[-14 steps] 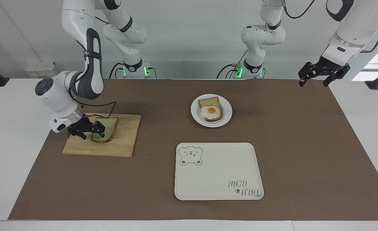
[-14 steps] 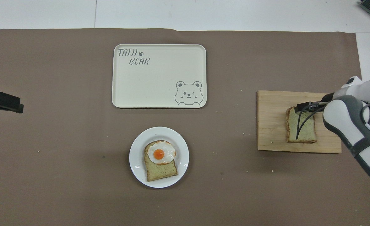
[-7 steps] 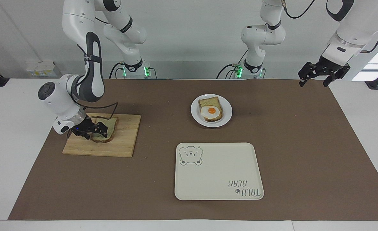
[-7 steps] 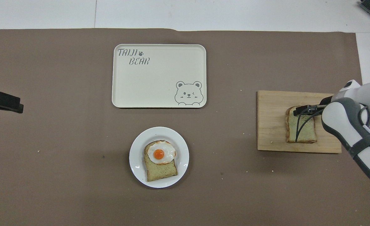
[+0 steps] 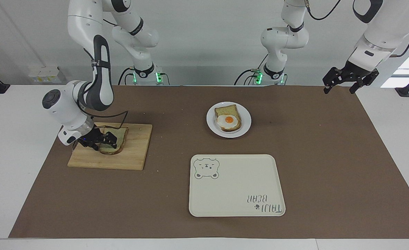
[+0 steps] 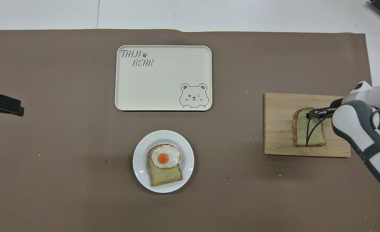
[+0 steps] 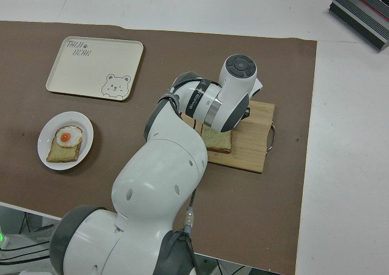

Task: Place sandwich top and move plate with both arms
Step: 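Lift the bread slice with the right gripper toward the egg plate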

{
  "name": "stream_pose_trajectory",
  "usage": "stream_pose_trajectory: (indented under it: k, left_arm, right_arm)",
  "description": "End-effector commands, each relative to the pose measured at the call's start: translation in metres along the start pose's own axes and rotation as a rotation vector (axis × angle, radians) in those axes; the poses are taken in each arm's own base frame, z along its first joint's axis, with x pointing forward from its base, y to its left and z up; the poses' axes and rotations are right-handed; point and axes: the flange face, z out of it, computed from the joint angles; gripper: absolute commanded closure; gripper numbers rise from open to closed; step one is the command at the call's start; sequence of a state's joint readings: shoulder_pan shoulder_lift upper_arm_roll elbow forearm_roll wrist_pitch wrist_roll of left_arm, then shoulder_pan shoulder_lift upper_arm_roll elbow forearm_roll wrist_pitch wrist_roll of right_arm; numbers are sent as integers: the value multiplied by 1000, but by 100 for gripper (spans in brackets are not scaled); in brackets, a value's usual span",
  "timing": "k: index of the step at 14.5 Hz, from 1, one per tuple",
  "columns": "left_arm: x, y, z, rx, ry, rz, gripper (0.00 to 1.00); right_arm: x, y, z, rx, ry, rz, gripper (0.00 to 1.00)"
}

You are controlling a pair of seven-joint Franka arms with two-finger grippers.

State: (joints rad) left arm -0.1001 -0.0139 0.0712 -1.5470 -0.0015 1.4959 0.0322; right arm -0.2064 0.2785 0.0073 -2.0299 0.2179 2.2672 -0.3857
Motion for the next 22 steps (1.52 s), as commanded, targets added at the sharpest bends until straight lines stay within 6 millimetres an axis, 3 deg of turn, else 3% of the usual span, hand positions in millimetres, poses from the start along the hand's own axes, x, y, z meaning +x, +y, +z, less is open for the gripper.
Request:
stream_pose_trajectory:
  k: [1,7,11,18,20,22]
  left_arm:
    - [-6,-1,-2,-15,-5,-9,0]
    - [-6,-1,-2,-15,-5,-9,0]
    - [-6,-1,-2,-15,-5,-9,0]
    - [-6,-1,-2,-15,-5,-9,0]
    - [-6,-1,-2,-15,-5,-9,0]
    - [-6,-1,-2,-15,-5,-9,0]
  right_arm:
    - [-5,2,9,22,7,-5,100]
    - [-3,3,9,24,4,-6,100]
    - [11,-1,-7,39,-10,-29,100]
    - [28,-53,-65,92,-69,-92,100]
    - [32,-78,-75,114,-110,-70,100]
    - [31,-106,-71,148,-153,-65,100]
